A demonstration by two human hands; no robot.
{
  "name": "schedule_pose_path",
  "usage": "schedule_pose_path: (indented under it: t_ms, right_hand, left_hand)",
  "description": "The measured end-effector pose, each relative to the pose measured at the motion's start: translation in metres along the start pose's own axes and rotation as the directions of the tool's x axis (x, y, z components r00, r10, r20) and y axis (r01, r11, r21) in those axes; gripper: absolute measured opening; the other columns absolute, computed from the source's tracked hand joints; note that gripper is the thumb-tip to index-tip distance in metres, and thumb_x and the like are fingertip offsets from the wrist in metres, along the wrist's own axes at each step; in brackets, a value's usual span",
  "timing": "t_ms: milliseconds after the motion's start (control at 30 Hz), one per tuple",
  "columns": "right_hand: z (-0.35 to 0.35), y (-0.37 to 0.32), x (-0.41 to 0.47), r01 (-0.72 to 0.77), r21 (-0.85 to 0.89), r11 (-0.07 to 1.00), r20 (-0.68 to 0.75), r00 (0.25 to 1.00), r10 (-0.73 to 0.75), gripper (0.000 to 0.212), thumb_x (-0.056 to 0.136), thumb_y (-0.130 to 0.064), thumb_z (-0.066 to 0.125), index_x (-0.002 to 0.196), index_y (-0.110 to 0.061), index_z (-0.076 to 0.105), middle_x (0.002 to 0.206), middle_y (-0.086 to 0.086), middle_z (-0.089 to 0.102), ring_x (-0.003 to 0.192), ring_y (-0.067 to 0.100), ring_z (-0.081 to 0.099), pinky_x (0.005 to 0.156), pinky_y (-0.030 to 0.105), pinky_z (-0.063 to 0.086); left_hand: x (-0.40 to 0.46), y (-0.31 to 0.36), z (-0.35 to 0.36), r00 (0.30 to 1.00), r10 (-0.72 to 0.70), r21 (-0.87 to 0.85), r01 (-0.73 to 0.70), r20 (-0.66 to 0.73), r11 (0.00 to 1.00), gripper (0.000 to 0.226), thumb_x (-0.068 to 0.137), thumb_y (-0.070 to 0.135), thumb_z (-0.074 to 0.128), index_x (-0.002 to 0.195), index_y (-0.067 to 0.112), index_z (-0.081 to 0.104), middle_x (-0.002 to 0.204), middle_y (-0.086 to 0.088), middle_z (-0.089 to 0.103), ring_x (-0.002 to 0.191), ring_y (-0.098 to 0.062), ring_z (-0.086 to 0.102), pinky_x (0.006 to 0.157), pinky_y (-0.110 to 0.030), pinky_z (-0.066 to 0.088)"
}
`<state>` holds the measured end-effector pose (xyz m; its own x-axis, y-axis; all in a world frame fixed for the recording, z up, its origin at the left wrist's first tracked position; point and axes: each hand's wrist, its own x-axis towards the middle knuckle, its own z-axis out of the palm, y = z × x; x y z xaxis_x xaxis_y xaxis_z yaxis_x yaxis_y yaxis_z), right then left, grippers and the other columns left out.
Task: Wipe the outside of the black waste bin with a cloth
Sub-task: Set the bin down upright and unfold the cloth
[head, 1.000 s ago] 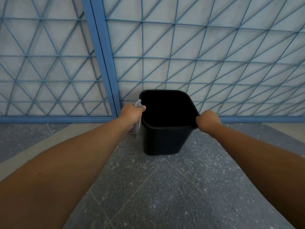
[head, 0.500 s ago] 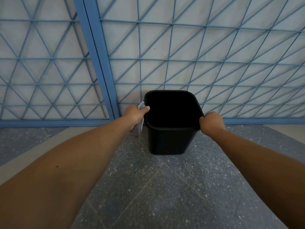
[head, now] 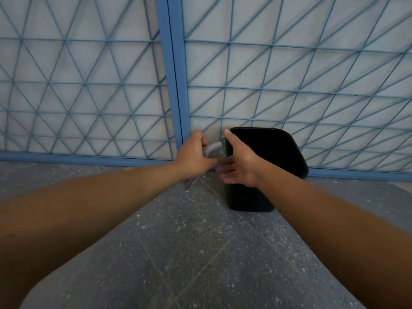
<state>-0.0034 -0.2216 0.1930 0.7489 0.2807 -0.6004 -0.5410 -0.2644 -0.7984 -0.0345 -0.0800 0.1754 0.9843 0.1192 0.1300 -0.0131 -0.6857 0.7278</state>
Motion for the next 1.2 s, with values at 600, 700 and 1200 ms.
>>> schedule_pose_path:
  t_ms: [600, 700, 1200]
  right_hand:
    - [0.096, 0.057, 0.073, -0.278, 0.224, 0.934, 0.126, 0.959, 0.255, 0.019, 0.09, -0.024, 0.061, 0.101, -0.008, 0.06, 0.092, 0.01, 0.056, 0.079, 0.022, 0.056, 0.067, 0.034, 0.052]
    - [0.1, 0.06, 0.101, -0.201, 0.25, 0.947, 0.069, 0.979, 0.19, 0.021, 0.091, -0.016, 0.058, 0.109, -0.005, 0.061, 0.095, 0.012, 0.065, 0.078, 0.021, 0.062, 0.063, 0.031, 0.052]
    - [0.083, 0.078, 0.192, 0.277, -0.156, 0.948, -0.2, 0.931, -0.305, 0.009, 0.098, -0.018, 0.048, 0.093, -0.019, 0.055, 0.085, -0.001, 0.056, 0.077, 0.012, 0.053, 0.065, 0.027, 0.045]
  left_hand:
    - [-0.035, -0.149, 0.011, 0.947, 0.32, -0.088, -0.317, 0.014, 0.944, 0.039, 0.065, -0.011, 0.056, 0.103, -0.004, 0.054, 0.107, -0.014, 0.049, 0.098, -0.018, 0.047, 0.085, -0.007, 0.035]
    - [-0.02, -0.166, 0.019, 0.971, 0.234, -0.143, -0.225, 0.053, 0.964, 0.046, 0.072, -0.005, 0.065, 0.115, -0.006, 0.051, 0.113, -0.012, 0.045, 0.103, -0.018, 0.049, 0.084, -0.003, 0.036]
    - [0.051, -0.247, 0.019, 0.742, -0.266, -0.3, 0.533, 0.616, 0.791, 0.031, 0.074, 0.019, 0.088, 0.096, 0.013, 0.067, 0.094, -0.002, 0.07, 0.091, -0.019, 0.066, 0.081, -0.032, 0.053]
